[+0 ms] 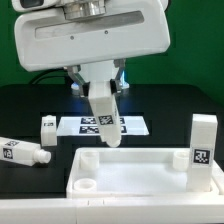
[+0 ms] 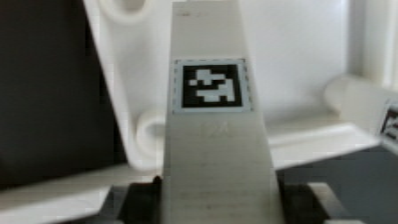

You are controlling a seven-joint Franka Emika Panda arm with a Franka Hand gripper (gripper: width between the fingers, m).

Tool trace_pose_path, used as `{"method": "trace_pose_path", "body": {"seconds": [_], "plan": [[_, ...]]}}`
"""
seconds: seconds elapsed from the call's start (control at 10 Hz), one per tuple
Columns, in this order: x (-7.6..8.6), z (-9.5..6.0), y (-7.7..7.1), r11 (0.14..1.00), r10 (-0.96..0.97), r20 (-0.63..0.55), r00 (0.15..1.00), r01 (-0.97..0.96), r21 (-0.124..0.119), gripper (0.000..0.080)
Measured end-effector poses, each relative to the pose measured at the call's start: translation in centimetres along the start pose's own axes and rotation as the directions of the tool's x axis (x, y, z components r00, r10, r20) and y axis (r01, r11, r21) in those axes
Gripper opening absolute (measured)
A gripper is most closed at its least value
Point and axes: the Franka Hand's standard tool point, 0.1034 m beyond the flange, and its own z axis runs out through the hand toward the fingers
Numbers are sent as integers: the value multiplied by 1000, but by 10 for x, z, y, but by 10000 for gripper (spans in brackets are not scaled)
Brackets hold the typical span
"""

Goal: Assemble desk

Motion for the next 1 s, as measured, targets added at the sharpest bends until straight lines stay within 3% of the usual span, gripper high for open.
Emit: {"method": "trace_pose_path", "body": {"seconds": [0.2, 0.3, 0.6, 0.7, 0.8, 1.0], "plan": [[4, -3, 3, 999, -25, -121, 992, 21, -41, 285], [12, -9, 3, 996, -53, -225, 973, 37, -78, 285], [9, -11, 11, 990, -83, -393, 916, 30, -140, 285], [10, -12, 13, 988, -93, -430, 898, 28, -155, 285], [10, -8, 13, 988, -91, -414, 906, 29, -152, 285], [35, -13, 19, 986, -103, -431, 897, 36, -161, 285]]}}
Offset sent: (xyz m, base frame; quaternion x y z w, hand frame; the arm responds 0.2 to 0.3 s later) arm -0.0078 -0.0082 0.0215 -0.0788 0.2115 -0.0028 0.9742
